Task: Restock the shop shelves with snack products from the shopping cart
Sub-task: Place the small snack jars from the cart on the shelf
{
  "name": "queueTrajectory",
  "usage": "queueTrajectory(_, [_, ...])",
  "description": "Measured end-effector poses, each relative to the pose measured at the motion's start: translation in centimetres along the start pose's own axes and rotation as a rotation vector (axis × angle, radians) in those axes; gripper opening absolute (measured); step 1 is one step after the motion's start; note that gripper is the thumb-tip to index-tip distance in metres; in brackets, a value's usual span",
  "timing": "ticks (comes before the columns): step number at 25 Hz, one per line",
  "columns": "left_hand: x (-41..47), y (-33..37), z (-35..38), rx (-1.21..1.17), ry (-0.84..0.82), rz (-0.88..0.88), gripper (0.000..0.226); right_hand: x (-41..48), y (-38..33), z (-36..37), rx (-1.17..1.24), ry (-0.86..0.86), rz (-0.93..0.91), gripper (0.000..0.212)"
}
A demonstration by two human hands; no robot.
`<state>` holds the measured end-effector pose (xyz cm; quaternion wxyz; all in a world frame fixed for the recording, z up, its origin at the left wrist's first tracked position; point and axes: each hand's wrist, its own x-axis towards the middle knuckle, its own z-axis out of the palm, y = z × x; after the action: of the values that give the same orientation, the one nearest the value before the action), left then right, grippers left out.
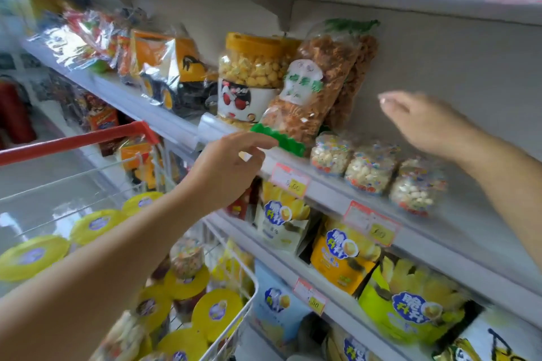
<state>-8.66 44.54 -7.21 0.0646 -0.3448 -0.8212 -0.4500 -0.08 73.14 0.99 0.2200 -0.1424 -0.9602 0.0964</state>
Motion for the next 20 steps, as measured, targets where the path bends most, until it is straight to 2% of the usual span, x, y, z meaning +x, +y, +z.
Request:
queueTrajectory(1, [-0.9, -1.2, -1.1, 0.016, -0.033, -0.025, 0.035, -0.6, -2.5, 0.5, 0.082, 0.095, -0.101, 0.036])
queueTrajectory(2, [-2.0, -2.4, -2.2, 0.042, -0.080, -0.050, 0.034, -1.6, -5.3, 1.2, 0.189, 0.120, -0.197, 0.029])
queueTrajectory(3, [-3.3, -3.6, -3.3, 0.062, -0.137, -0.090, 0.032, -2.4, -7.7, 2.3, 0.280, 0.064, -0.277, 0.024])
queueTrajectory(4, [-4.8, -5.0, -4.5, 0.095, -0.192, -0.146, 0.030, -3.5, -10.2, 3.8, 0.346, -0.051, -0.349, 0.020])
queueTrajectory(6, [-7.9, -8.3, -6.8, 0.204, -0.268, -0.297, 0.022, -5.8, -14.5, 7.6, 0.412, -0.385, -0.432, 0.016])
queueTrajectory(8, [-11.3, -11.2, -8.7, 0.272, -0.304, -0.400, 0.025, -8.2, -17.8, 12.0, 0.374, -0.700, -0.497, 0.018])
queueTrajectory(11, [-15.9, -13.8, -10.4, 0.291, -0.384, -0.500, 0.027, -12.0, -22.1, 18.3, 0.260, -1.024, -0.587, 0.035])
queueTrajectory(12, [-16.8, -14.2, -10.7, 0.341, -0.406, -0.532, 0.029, -13.2, -23.4, 19.9, 0.229, -1.081, -0.595, 0.046])
queueTrajectory(15, [-18.2, -15.1, -10.7, 0.426, -0.440, -0.560, 0.037, -15.3, -26.3, 24.0, 0.095, -1.018, -0.599, 0.076])
queueTrajectory(18, [-18.2, -15.0, -10.3, 0.451, -0.484, -0.556, 0.042, -16.4, -26.9, 26.0, 0.093, -0.957, -0.552, 0.070])
queueTrajectory(20, [-17.9, -14.6, -10.1, 0.429, -0.492, -0.586, 0.044, -15.8, -26.0, 26.0, 0.272, -0.901, -0.451, 0.066])
